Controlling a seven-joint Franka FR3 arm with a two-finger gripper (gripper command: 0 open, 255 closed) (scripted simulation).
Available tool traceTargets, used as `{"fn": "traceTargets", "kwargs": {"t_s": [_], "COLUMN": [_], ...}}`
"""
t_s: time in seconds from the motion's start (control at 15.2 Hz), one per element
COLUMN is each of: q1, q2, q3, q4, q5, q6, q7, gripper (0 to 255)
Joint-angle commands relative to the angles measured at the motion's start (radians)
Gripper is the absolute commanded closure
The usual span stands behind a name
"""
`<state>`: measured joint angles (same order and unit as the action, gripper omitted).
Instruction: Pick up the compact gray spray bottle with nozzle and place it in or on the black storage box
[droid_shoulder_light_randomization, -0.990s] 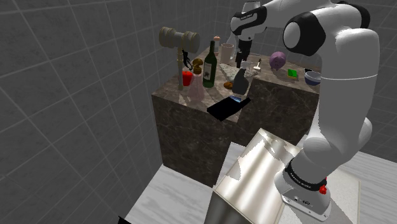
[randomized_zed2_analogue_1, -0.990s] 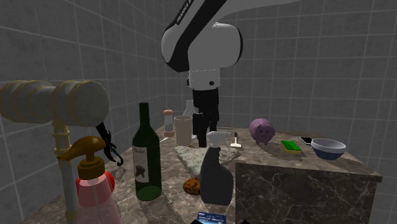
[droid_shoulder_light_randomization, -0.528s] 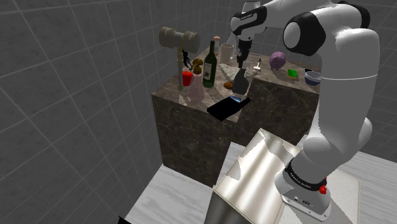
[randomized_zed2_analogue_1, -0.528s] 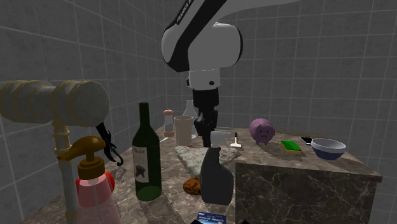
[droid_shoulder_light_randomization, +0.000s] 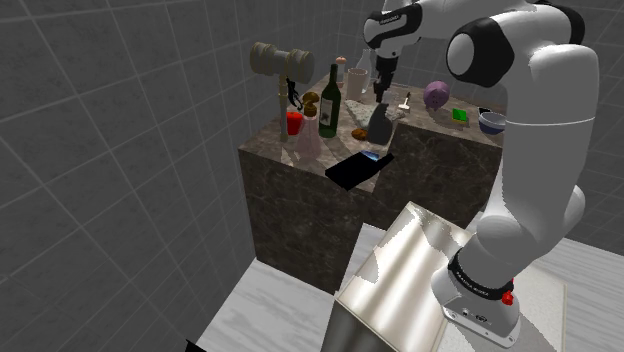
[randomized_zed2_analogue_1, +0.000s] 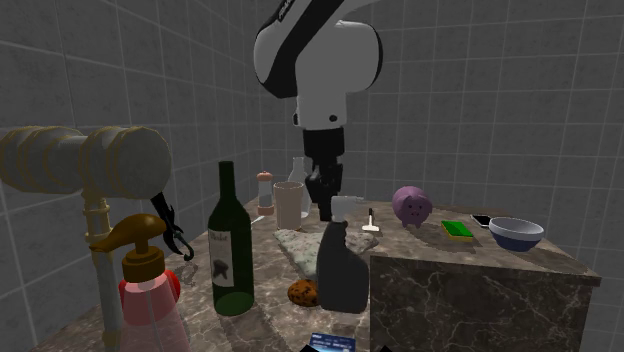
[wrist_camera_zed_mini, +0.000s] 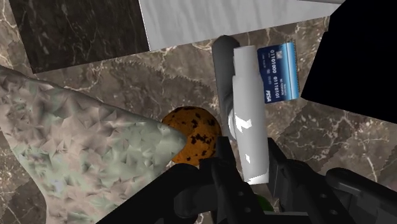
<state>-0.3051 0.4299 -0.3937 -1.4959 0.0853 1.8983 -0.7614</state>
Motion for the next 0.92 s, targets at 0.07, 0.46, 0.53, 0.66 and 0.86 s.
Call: {"fn": "traceTargets", "kwargs": {"t_s": [0.07, 0.46, 0.53, 0.66, 0.86], "q1": [0.000, -0.005, -0.006, -0.008, -0.013], "q2": [-0.007, -0.013, -0.013, -0.012, -0.008], "q3": [-0.002, -0.004, -0.005, -0.005, -0.006], "q4": [0.031, 0.104, 0.118, 0.147, 0.193], "q5": [-0.003, -0.006, -0.006, -0.005, -0.004], "q6": [-0.038, -0.116, -0.129, -0.157, -0.199], "q7": [0.001, 0.000, 0.000, -0.001, -0.003], "gripper": [255, 255, 255, 255, 255]}}
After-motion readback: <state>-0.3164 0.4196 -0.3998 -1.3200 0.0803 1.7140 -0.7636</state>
